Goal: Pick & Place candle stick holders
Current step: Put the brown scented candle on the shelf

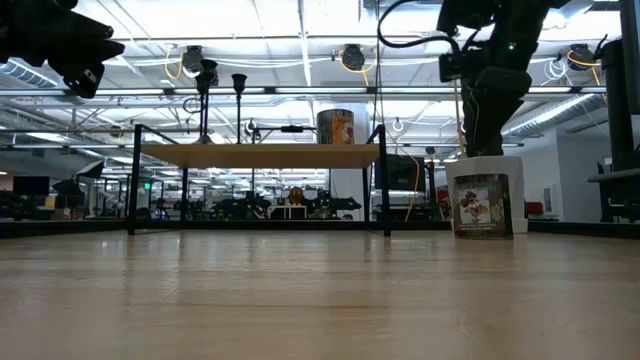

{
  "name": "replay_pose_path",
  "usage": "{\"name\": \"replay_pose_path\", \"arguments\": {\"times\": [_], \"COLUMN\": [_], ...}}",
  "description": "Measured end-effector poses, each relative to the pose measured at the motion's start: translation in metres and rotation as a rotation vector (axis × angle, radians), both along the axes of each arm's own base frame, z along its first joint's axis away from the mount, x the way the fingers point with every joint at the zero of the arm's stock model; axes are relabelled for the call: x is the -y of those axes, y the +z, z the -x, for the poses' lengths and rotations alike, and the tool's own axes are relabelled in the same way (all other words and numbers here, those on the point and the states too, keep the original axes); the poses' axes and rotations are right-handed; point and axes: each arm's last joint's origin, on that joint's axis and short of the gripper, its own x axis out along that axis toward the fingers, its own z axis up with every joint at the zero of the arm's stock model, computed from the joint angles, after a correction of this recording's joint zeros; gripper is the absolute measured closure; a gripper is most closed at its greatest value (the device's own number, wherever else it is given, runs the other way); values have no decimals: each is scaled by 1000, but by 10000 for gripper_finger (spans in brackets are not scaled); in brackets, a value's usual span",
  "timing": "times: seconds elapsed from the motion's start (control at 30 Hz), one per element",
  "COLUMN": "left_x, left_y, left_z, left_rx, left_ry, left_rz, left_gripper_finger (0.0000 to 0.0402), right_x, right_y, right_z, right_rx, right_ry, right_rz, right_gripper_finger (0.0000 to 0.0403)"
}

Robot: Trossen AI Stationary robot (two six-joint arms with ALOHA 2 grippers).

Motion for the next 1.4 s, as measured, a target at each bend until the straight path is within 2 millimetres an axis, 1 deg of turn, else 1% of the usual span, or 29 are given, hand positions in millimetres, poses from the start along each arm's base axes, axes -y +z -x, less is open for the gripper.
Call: {"name": "replay_pose_path", "arguments": {"times": [0.2, 0.53, 0.7, 0.8, 0.9, 1.13, 1.3, 1.4], "left_x": [0, 0, 0, 0, 0, 0, 0, 0], "left_y": [0, 0, 0, 0, 0, 0, 0, 0], "left_z": [0, 0, 0, 0, 0, 0, 0, 0], "left_rx": [0, 0, -1, -1, -1, -1, -1, -1], "left_ry": [0, 1, -7, -7, -7, -7, -7, -7], "left_rz": [0, 12, 18, 20, 16, 16, 20, 20], "left_gripper_finger": [289, 289, 289, 289, 289, 289, 289, 289], "right_x": [0, 1, 0, -1, -3, -5, -5, -5], "right_y": [1, 1, 1, 0, -5, -28, -30, -29], "right_z": [-2, -3, -3, -1, 1, 6, 6, 5], "right_rx": [27, 71, 70, 44, 18, -32, -18, -16], "right_ry": [-4, -94, -93, -52, -15, 6, -5, 18], "right_rz": [3, -29, -30, -69, -105, -149, -144, -136], "right_gripper_finger": [7, 7, 7, 7, 7, 8, 11, 12]}}
